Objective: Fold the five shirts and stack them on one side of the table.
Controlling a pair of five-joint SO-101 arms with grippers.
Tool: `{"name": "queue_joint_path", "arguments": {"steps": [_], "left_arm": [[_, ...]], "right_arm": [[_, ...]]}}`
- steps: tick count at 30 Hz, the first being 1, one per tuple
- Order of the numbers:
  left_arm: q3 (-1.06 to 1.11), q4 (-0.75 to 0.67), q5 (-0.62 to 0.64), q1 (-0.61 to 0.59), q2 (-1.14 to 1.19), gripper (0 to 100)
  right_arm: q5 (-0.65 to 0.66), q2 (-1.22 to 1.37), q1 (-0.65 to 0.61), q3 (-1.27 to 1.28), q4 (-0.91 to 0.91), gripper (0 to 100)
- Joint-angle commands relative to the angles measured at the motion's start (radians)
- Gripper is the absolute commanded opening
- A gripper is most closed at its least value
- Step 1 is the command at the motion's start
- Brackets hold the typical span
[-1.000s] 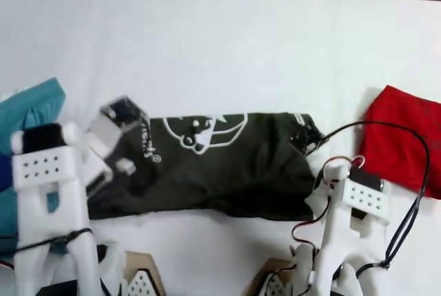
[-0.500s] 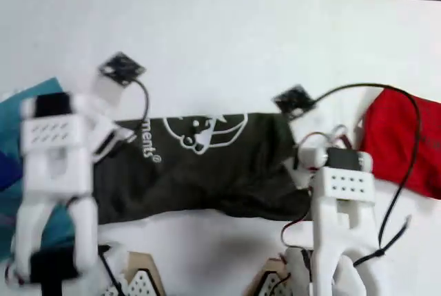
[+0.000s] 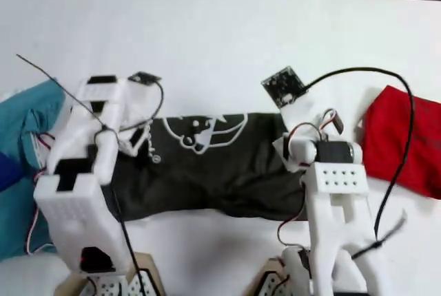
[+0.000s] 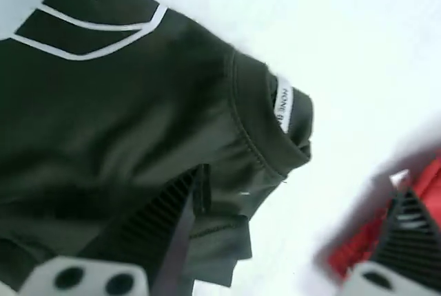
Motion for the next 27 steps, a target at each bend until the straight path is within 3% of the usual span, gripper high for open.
{"name": "queue_joint_path", "arguments": {"steps": [1,12,18,22,27], "left_arm": [[-0.197,0.031,0.02,-0.063,0.101,17],[-0.484,0.244,0.014,-0.068,0.209,17],[-0.638,0.261,-0.002,-0.064,0.212,17],[-0.699,0.333,-0.086,-0.037,0.212,17],[-0.725,0.374,-0.078,-0.031,0.183,17]], "right_arm": [[-0.003,0.088,-0.002,-0.002,-0.067,39.7],[0.003,0.395,0.025,-0.043,-0.2,39.7],[0.003,0.521,0.027,-0.215,-0.214,39.7],[-0.002,0.627,0.035,-0.385,-0.131,39.7],[0.002,0.624,0.039,-0.525,0.077,39.7]]}}
